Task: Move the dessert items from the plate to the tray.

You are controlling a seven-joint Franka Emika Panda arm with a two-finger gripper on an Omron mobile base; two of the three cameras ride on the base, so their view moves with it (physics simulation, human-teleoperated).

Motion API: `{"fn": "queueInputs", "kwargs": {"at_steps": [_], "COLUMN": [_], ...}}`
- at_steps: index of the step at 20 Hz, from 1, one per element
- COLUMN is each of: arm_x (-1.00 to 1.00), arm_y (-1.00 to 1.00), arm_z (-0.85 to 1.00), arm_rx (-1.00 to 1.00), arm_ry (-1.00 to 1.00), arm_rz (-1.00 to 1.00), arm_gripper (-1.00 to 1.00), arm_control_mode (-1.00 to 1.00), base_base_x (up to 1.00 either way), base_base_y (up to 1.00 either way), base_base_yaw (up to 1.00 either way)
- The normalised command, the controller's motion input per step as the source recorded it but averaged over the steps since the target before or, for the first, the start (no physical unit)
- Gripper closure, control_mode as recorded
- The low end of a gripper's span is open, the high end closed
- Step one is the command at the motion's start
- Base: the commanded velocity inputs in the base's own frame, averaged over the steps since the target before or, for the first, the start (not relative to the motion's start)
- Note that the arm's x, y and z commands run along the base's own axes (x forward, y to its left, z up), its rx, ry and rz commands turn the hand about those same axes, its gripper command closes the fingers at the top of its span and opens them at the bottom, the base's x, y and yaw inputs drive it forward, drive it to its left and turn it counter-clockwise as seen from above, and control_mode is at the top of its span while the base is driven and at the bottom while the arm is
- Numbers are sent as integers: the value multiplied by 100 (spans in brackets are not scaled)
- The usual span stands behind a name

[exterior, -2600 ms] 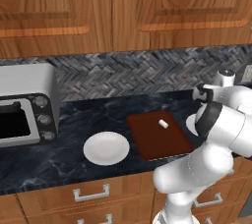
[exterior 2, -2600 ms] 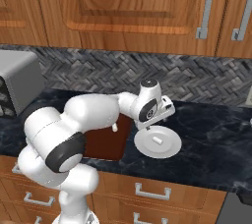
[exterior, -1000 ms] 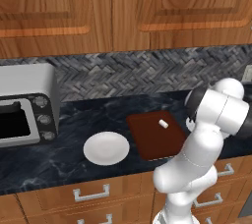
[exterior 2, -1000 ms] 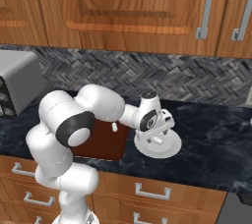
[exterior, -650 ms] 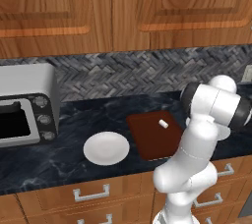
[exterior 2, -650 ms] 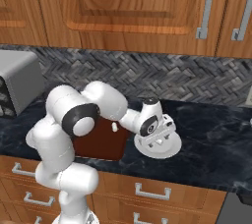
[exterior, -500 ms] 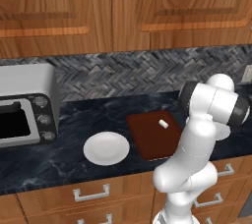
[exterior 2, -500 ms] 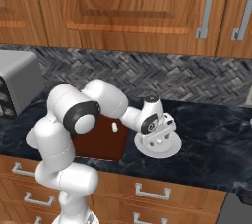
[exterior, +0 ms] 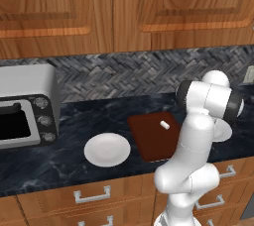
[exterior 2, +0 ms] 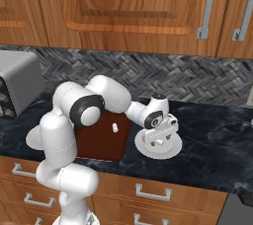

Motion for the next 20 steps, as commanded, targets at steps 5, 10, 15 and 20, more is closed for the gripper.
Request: {"fn": "queueInputs", "kwargs": {"at_steps": [5, 10, 15, 20], "arm_x": [-2, -7, -43, -58], "arm_y": [5, 18, 34, 58], "arm_z": [-30, -4, 41, 75], "arm_rx": [6, 0, 0, 0], "arm_ry": [-1, -13, -20, -4], "arm_rz": [0, 0, 0, 0], "arm_gripper": [100, 100, 100, 100], "arm_control_mode": [-100, -100, -100, -100], "base_base_x": [0, 0, 0, 0], "base_base_y": [0, 0, 0, 0], "base_base_yaw": [0, 0, 0, 0]}}
